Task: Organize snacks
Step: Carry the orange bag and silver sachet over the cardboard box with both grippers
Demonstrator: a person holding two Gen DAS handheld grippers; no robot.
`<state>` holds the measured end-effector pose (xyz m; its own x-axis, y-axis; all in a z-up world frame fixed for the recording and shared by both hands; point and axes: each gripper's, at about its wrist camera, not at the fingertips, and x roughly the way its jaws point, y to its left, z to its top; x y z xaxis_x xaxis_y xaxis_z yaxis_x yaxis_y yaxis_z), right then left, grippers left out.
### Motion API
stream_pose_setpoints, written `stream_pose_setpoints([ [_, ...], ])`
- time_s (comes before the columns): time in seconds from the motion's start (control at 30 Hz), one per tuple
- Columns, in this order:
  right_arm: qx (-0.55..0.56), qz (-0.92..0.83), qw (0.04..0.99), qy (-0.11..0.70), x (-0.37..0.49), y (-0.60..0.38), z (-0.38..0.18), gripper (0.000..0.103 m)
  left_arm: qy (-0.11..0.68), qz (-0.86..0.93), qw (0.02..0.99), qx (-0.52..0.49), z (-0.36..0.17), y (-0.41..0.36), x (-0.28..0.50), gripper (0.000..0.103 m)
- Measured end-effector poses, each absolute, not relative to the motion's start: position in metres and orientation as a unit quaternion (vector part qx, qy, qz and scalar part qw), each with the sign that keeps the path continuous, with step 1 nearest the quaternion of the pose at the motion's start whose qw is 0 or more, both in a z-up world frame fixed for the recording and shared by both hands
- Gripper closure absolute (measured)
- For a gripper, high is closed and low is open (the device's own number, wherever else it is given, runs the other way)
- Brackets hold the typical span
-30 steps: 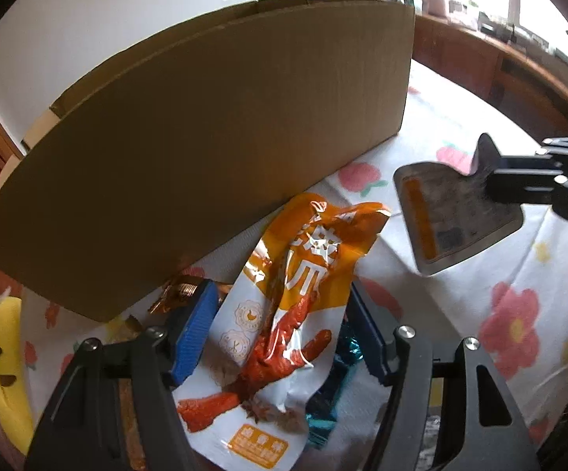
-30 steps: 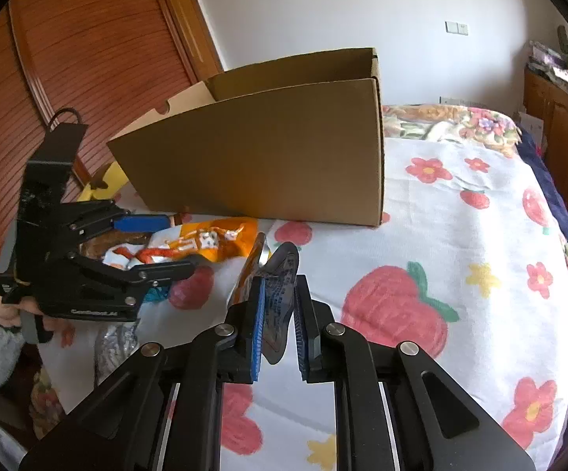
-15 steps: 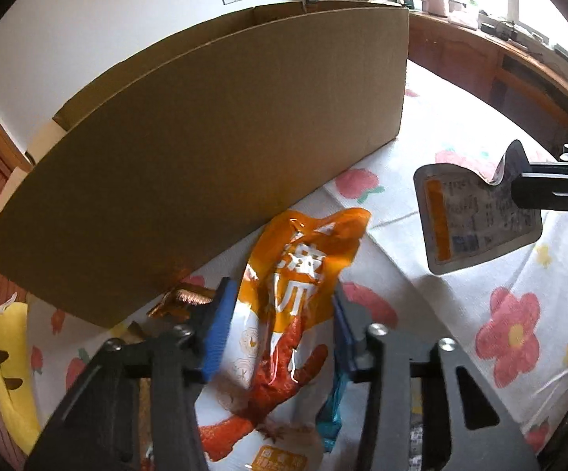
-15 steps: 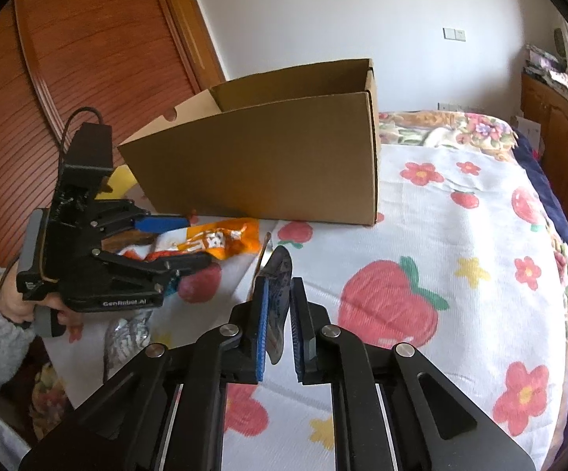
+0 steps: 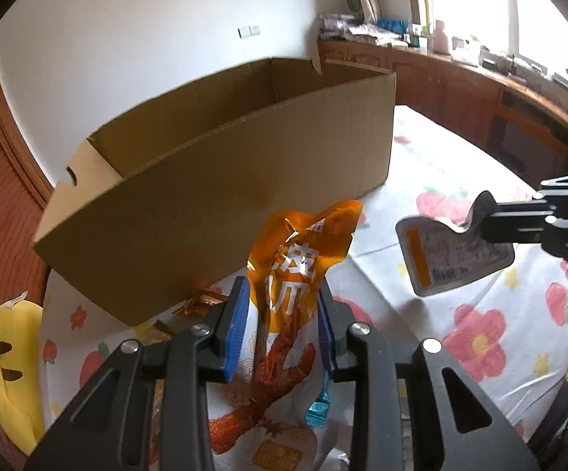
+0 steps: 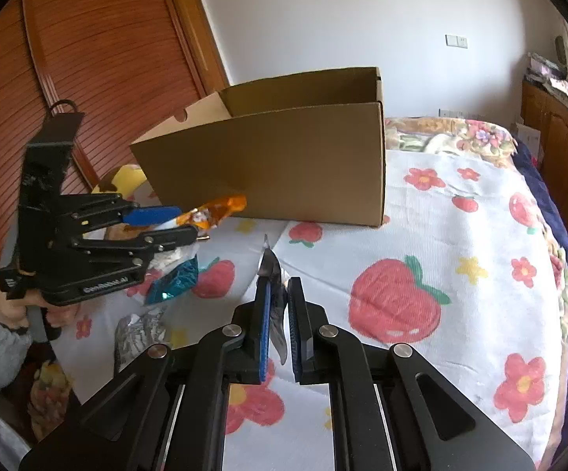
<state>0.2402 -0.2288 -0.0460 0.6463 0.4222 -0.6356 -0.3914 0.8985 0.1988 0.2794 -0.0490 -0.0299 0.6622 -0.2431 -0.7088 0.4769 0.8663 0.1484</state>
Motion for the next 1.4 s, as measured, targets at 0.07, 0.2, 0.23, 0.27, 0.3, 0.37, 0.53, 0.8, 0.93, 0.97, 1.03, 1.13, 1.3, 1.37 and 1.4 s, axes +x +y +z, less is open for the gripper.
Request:
stream_pose_setpoints([
  [0.07, 0.021, 0.224, 0.908, 0.353, 0.239, -0.229, -0.044, 0.098, 0.352, -0.201, 0.901, 0.156, -0.023, -0.045, 0.275, 0.072],
  [0.2, 0.016, 0.22, 0.91, 0.349, 0.236, -0.227, -0.04, 0.098, 0.335, -0.2, 0.909, 0.147, -0.013, -0.041, 0.269, 0.072],
  [0.23, 0.015, 0.22, 0.911, 0.349, 0.235, -0.226, -0.038, 0.098, 0.331, -0.201, 0.91, 0.145, -0.011, -0.039, 0.267, 0.072],
  [0.27, 0.012, 0.219, 0.912, 0.347, 0.233, -0.225, -0.036, 0.098, 0.329, -0.202, 0.911, 0.143, -0.011, -0.039, 0.267, 0.072],
  [0.3, 0.01, 0.217, 0.913, 0.346, 0.232, -0.224, -0.035, 0.098, 0.326, -0.202, 0.913, 0.142, -0.009, -0.039, 0.266, 0.072],
  [0.37, 0.01, 0.218, 0.914, 0.342, 0.229, -0.224, -0.032, 0.098, 0.321, -0.204, 0.914, 0.14, -0.008, -0.042, 0.265, 0.072],
  [0.53, 0.001, 0.217, 0.919, 0.329, 0.219, -0.222, -0.019, 0.098, 0.302, -0.205, 0.921, 0.132, 0.009, -0.036, 0.256, 0.071],
  [0.8, -0.007, 0.211, 0.927, 0.311, 0.207, -0.222, 0.003, 0.098, 0.273, -0.201, 0.934, 0.117, 0.029, -0.029, 0.239, 0.071],
  [0.93, -0.01, 0.209, 0.93, 0.301, 0.201, -0.221, 0.013, 0.098, 0.259, -0.195, 0.94, 0.108, 0.042, -0.022, 0.234, 0.071],
  [0.97, -0.011, 0.209, 0.931, 0.299, 0.2, -0.22, 0.017, 0.098, 0.257, -0.193, 0.941, 0.105, 0.046, -0.02, 0.234, 0.071],
  [1.03, -0.016, 0.21, 0.932, 0.296, 0.198, -0.219, 0.023, 0.098, 0.252, -0.192, 0.943, 0.099, 0.053, -0.016, 0.236, 0.071],
  [1.13, -0.032, 0.208, 0.934, 0.288, 0.198, -0.215, 0.035, 0.099, 0.241, -0.188, 0.947, 0.094, 0.062, -0.014, 0.238, 0.071],
  [1.3, -0.064, 0.203, 0.936, 0.279, 0.202, -0.207, 0.047, 0.099, 0.227, -0.184, 0.953, 0.083, 0.074, -0.008, 0.245, 0.071],
  [1.37, -0.071, 0.203, 0.937, 0.275, 0.206, -0.206, 0.054, 0.099, 0.221, -0.18, 0.955, 0.078, 0.079, -0.007, 0.251, 0.07],
  [1.4, -0.075, 0.203, 0.938, 0.271, 0.209, -0.205, 0.058, 0.099, 0.217, -0.178, 0.957, 0.076, 0.082, -0.005, 0.254, 0.07],
])
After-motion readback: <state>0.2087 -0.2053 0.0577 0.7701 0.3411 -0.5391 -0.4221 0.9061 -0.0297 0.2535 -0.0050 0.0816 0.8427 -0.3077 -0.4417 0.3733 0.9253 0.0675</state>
